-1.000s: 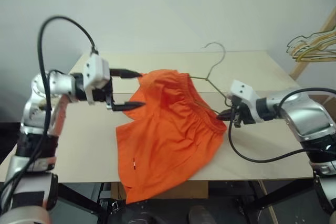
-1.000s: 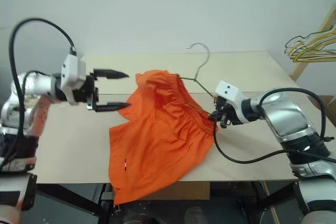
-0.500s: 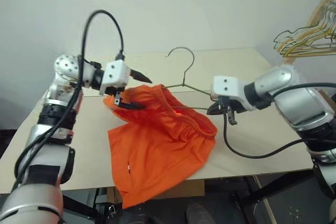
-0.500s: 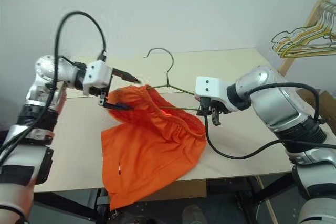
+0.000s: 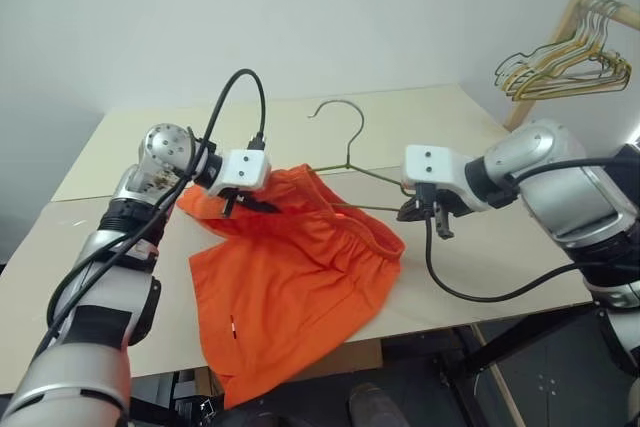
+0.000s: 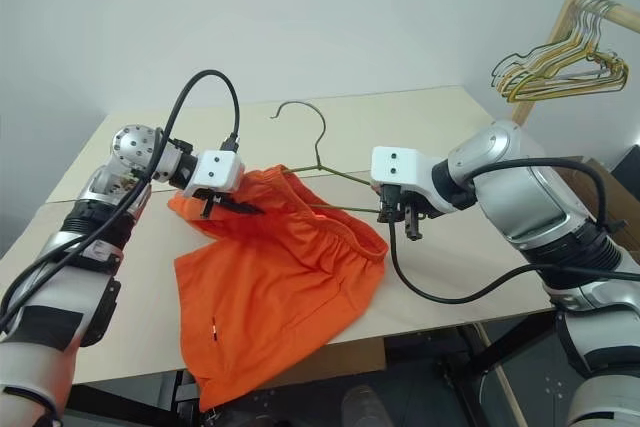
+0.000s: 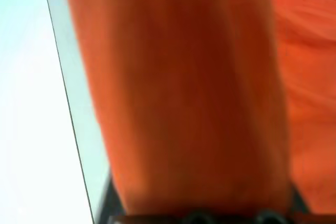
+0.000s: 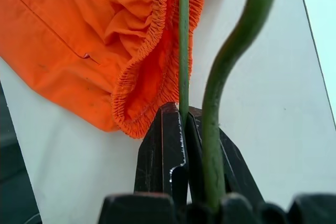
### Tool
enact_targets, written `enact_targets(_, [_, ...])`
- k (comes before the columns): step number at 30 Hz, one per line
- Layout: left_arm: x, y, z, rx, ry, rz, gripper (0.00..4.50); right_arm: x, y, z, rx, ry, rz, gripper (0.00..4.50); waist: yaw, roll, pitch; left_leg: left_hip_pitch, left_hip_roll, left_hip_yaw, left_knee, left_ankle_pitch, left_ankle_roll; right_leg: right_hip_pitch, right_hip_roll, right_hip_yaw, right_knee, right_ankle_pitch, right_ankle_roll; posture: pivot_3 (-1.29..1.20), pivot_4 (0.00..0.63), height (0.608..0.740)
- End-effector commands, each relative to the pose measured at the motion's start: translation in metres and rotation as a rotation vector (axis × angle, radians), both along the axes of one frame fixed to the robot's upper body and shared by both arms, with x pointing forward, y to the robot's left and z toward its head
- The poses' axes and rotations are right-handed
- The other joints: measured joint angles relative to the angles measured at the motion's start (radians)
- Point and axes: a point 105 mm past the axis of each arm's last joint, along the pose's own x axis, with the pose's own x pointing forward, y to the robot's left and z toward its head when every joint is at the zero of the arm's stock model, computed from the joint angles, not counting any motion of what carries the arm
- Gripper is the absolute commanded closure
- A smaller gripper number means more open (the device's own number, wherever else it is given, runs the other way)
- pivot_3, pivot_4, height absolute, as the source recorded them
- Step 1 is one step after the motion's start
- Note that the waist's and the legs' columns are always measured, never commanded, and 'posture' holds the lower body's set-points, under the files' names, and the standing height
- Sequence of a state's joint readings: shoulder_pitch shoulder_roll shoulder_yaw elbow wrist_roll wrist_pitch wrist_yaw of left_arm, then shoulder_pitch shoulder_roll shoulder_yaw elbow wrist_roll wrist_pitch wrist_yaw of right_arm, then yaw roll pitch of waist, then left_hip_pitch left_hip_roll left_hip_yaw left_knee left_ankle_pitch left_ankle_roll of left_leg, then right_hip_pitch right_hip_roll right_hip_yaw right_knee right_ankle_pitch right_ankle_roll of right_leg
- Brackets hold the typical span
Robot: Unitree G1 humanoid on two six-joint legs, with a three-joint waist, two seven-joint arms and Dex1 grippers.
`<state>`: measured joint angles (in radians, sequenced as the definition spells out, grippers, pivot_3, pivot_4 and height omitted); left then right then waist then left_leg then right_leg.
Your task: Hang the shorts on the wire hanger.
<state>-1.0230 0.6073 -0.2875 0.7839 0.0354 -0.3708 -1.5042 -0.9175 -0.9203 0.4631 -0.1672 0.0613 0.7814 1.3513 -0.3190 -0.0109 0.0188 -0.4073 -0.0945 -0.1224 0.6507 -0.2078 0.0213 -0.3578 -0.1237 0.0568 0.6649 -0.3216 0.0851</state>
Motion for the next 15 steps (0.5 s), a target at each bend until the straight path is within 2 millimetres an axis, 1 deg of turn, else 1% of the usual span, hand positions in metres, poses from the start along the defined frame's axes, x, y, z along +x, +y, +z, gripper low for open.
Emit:
enact_targets(1, [0.003,-0.006,0.025,-0.072,-0.062,-0.009,4.24,-0.003,0.008,0.016,0.013,-0.061,0.038,4.50,-0.002,0.000,0.000,0.000,0.000,0.000,0.000,0.000,0.000,0.000,0.000,0.000,0.000,0.000,0.000,-0.29,0.000,0.740])
enact_targets(2, [0.004,-0.007,0.026,-0.085,-0.067,-0.005,4.48,-0.004,0.008,0.015,0.001,-0.076,0.049,4.50,-0.003,0.000,0.000,0.000,0.000,0.000,0.000,0.000,0.000,0.000,0.000,0.000,0.000,0.000,0.000,-0.30,0.000,0.740])
enact_targets(5, [0.004,-0.010,0.026,-0.116,-0.051,0.003,4.48,-0.004,0.009,0.013,0.013,-0.093,0.058,4.50,-0.004,0.000,0.000,0.000,0.000,0.000,0.000,0.000,0.000,0.000,0.000,0.000,0.001,0.000,0.000,-0.30,0.000,0.740])
enact_targets(7, [0.003,-0.012,0.028,-0.145,-0.028,0.009,4.50,-0.005,0.009,0.013,0.022,-0.104,0.058,3.90,-0.003,0.000,0.000,0.000,0.000,0.000,0.000,0.000,0.000,0.000,0.000,0.000,0.001,0.000,0.000,-0.31,0.000,0.740])
enact_targets(8, [0.003,-0.012,0.027,-0.155,-0.014,0.012,4.50,-0.005,0.008,0.013,0.029,-0.106,0.053,3.68,-0.003,0.000,0.000,0.000,0.000,0.000,0.000,0.000,0.000,0.000,0.000,0.000,0.001,0.000,0.000,-0.31,0.000,0.740])
enact_targets(10, [0.001,-0.012,0.026,-0.166,0.008,0.015,4.50,-0.007,0.000,0.015,0.044,-0.106,0.027,3.02,-0.004,0.000,0.000,-0.001,0.000,0.000,0.000,0.000,0.000,-0.001,0.000,0.000,0.001,0.000,0.001,-0.31,0.000,0.740])
enact_targets(12, [0.000,-0.010,0.025,-0.172,0.021,0.022,4.50,-0.004,-0.014,0.024,0.088,-0.114,-0.057,2.27,-0.005,0.000,0.000,-0.001,0.000,0.000,0.000,0.000,0.000,-0.001,-0.001,0.000,0.001,0.000,0.001,-0.32,0.000,0.740])
enact_targets(15, [-0.002,-0.008,0.025,-0.193,0.049,0.037,4.50,0.000,-0.042,0.041,0.172,-0.141,-0.204,1.28,-0.004,0.000,0.000,-0.001,0.000,0.000,0.000,0.000,0.000,0.000,-0.001,0.000,0.001,0.000,0.001,-0.32,0.000,0.740])
